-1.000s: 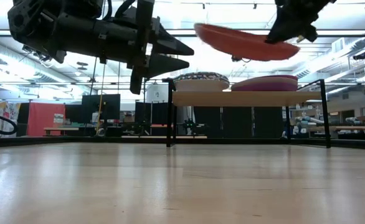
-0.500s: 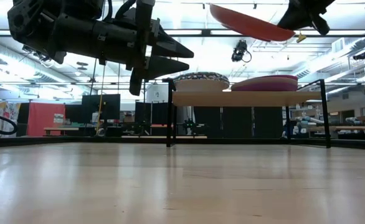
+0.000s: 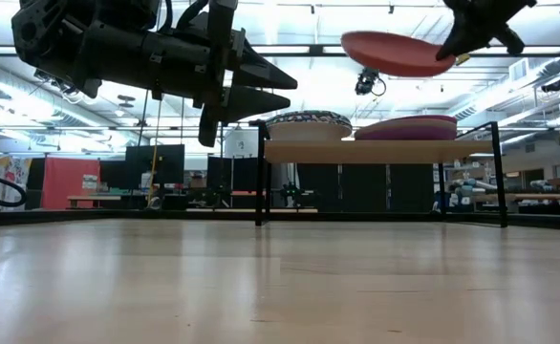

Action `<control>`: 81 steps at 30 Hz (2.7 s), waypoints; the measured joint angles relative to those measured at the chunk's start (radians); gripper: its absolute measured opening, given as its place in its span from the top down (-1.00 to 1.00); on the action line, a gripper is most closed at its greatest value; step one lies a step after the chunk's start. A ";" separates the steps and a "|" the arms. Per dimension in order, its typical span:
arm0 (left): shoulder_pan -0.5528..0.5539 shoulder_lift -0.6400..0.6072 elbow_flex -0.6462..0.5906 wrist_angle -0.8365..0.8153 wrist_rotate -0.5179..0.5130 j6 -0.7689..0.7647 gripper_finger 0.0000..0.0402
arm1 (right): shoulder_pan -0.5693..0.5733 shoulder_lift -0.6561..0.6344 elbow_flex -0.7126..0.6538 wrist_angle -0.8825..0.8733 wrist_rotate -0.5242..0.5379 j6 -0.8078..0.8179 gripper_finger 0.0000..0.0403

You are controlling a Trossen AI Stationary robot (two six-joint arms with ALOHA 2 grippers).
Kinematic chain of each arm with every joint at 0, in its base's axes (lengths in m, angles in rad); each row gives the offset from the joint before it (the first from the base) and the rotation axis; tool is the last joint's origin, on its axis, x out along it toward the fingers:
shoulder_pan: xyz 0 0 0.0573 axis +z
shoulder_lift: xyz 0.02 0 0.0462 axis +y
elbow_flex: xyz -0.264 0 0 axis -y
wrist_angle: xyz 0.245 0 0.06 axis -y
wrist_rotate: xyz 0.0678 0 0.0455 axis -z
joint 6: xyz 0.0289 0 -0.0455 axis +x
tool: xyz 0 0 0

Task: Place and stack plates onto a shelf
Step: Stack the orange plate on top of the pink plate on the shelf, then return to Home Position

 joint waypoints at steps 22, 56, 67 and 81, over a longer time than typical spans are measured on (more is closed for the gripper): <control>0.000 0.000 0.000 -0.001 0.000 0.000 0.35 | -0.404 0.146 0.000 -0.014 -0.056 -0.033 0.92; 0.000 0.000 0.001 -0.022 0.000 0.000 0.35 | -0.541 0.248 0.000 0.000 -0.208 0.055 0.35; 0.000 0.000 0.001 -0.023 0.000 0.000 0.35 | -0.550 0.248 0.000 -0.002 -0.265 0.044 0.11; 0.004 0.001 0.001 0.057 0.001 0.156 0.35 | -0.375 0.247 0.000 0.014 -0.514 0.001 0.36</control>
